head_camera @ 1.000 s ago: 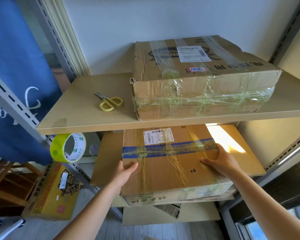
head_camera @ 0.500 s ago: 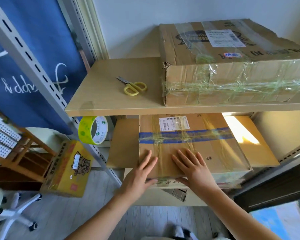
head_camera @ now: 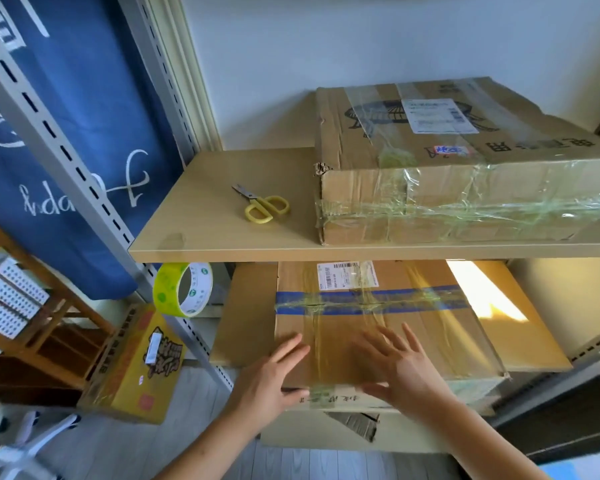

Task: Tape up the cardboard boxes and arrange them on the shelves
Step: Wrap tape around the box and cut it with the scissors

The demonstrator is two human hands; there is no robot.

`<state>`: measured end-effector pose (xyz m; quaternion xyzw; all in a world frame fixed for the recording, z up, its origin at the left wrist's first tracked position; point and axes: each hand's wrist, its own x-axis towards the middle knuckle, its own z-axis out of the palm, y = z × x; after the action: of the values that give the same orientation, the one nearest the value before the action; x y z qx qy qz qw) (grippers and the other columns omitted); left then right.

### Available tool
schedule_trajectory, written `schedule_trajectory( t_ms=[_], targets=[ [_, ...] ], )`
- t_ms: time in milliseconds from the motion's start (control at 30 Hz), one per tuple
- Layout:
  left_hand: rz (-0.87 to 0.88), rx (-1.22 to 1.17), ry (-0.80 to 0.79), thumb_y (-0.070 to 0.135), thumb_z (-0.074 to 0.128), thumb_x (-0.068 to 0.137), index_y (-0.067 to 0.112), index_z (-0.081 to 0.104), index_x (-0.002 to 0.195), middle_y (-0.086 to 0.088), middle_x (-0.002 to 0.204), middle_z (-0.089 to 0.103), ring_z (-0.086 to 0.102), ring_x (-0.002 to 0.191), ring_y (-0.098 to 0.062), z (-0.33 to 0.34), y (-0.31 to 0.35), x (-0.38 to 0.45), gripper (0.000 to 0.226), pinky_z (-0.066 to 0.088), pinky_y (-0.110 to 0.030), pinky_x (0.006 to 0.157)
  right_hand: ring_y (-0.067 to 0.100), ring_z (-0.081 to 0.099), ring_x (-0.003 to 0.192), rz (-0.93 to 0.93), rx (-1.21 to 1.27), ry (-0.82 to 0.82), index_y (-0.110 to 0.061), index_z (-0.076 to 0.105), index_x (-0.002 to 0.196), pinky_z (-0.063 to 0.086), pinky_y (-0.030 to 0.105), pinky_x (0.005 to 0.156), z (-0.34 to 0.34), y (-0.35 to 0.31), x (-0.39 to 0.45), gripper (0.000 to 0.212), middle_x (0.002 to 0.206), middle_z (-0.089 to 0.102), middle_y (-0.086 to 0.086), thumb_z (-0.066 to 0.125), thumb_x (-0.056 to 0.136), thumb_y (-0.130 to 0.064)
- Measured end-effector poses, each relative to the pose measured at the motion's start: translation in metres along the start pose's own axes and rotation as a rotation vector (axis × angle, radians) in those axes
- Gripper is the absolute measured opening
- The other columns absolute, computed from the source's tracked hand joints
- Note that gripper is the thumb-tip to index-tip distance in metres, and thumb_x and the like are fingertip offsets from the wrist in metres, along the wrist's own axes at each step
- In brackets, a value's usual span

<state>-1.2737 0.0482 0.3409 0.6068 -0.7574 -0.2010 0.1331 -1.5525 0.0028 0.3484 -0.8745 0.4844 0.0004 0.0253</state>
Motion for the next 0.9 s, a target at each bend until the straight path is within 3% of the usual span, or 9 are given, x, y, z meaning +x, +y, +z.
schedule_trajectory(
  t_ms=[67,133,200,267,333,433,567,767,900],
  targets=[
    [-0.003,-0.021,-0.013,0.051,0.071,0.081,0.048,0.024,0.149,0.041,0.153,-0.009,0.058,0.114,0.002,0.001,-0.008,0.002,0.083,0.056,-0.018,0.071,0.038,0.026,0.144,0.105,-0.037,-0.050,-0.037,0.015,0.155,0.001,0.058,0.116,-0.011,0.025,-0.006,0.101,0.161,0.018,0.003,0.035,0.072,-0.091],
    [-0.040,0.010,-0.016,0.054,0.069,0.081,0.053,0.015,0.148,0.040,0.153,-0.015,0.065,0.086,0.002,-0.001,-0.011,0.008,0.086,0.053,-0.015,0.060,0.043,-0.009,0.146,0.239,-0.054,-0.096,-0.037,-0.021,0.150,-0.019,0.061,0.113,-0.016,0.056,-0.019,0.118,0.157,-0.026,0.007,0.044,0.068,-0.090],
    [-0.128,0.039,0.027,0.054,0.069,0.081,0.055,0.013,0.147,0.035,0.155,-0.016,0.058,0.062,0.000,-0.005,-0.015,0.019,0.087,0.046,-0.015,0.051,0.046,-0.021,0.143,0.422,-0.029,-0.230,-0.042,-0.043,0.136,-0.009,0.067,0.111,-0.015,0.082,-0.035,0.126,0.146,-0.046,0.012,0.052,0.065,-0.088],
    [-0.203,0.017,0.096,0.052,0.072,0.079,0.053,0.019,0.148,0.023,0.160,-0.011,0.055,0.059,0.000,-0.010,-0.023,0.036,0.087,0.041,-0.013,0.049,0.048,0.011,0.145,0.549,0.134,-0.246,-0.046,-0.048,0.130,0.023,0.061,0.114,-0.014,0.094,-0.039,0.135,0.154,-0.032,0.018,0.062,0.061,-0.084],
    [-0.243,-0.043,0.127,0.048,0.074,0.079,0.050,0.022,0.149,0.014,0.162,0.004,0.065,0.083,-0.004,-0.014,-0.031,0.049,0.087,0.047,-0.013,0.059,0.029,0.048,0.126,0.529,0.313,-0.228,-0.046,-0.045,0.132,0.049,0.037,0.101,-0.011,0.094,-0.036,0.139,0.153,0.010,0.012,0.073,0.063,-0.073],
    [-0.268,-0.041,0.137,0.047,0.075,0.079,0.046,0.026,0.150,0.013,0.148,0.040,0.065,0.090,-0.010,-0.019,-0.038,0.058,0.085,0.051,-0.015,0.069,0.020,0.057,0.104,0.480,0.380,-0.172,-0.045,-0.039,0.136,0.053,0.029,0.089,-0.005,0.095,-0.022,0.135,0.132,0.031,0.004,0.076,0.066,-0.065],
    [-0.309,-0.013,0.184,0.053,0.074,0.077,0.047,0.029,0.148,0.014,0.110,0.050,0.055,0.059,-0.003,-0.021,-0.056,0.049,0.085,0.048,-0.015,0.055,0.022,0.060,0.103,0.414,0.339,-0.195,-0.047,-0.042,0.132,0.054,0.032,0.090,0.000,0.105,0.006,0.136,0.136,0.030,0.009,0.074,0.065,-0.067],
    [-0.297,-0.062,0.247,0.050,0.062,0.087,0.054,0.006,0.150,0.007,0.152,0.037,0.065,0.068,-0.002,-0.010,-0.082,0.050,0.084,0.057,-0.023,0.058,0.031,0.051,0.125,0.347,0.211,-0.200,-0.044,-0.037,0.139,0.052,0.037,0.096,-0.017,0.099,0.060,0.140,0.158,-0.002,0.017,0.072,0.059,-0.075],
    [-0.318,-0.021,0.265,0.060,0.053,0.082,0.056,-0.001,0.149,0.009,0.157,0.033,0.068,0.074,-0.007,-0.008,-0.094,0.056,0.086,0.057,-0.032,0.053,0.040,0.021,0.145,0.378,0.119,-0.223,-0.040,-0.036,0.142,0.041,0.044,0.109,-0.018,0.088,0.062,0.135,0.156,-0.026,0.021,0.067,0.063,-0.078]
  ],
)
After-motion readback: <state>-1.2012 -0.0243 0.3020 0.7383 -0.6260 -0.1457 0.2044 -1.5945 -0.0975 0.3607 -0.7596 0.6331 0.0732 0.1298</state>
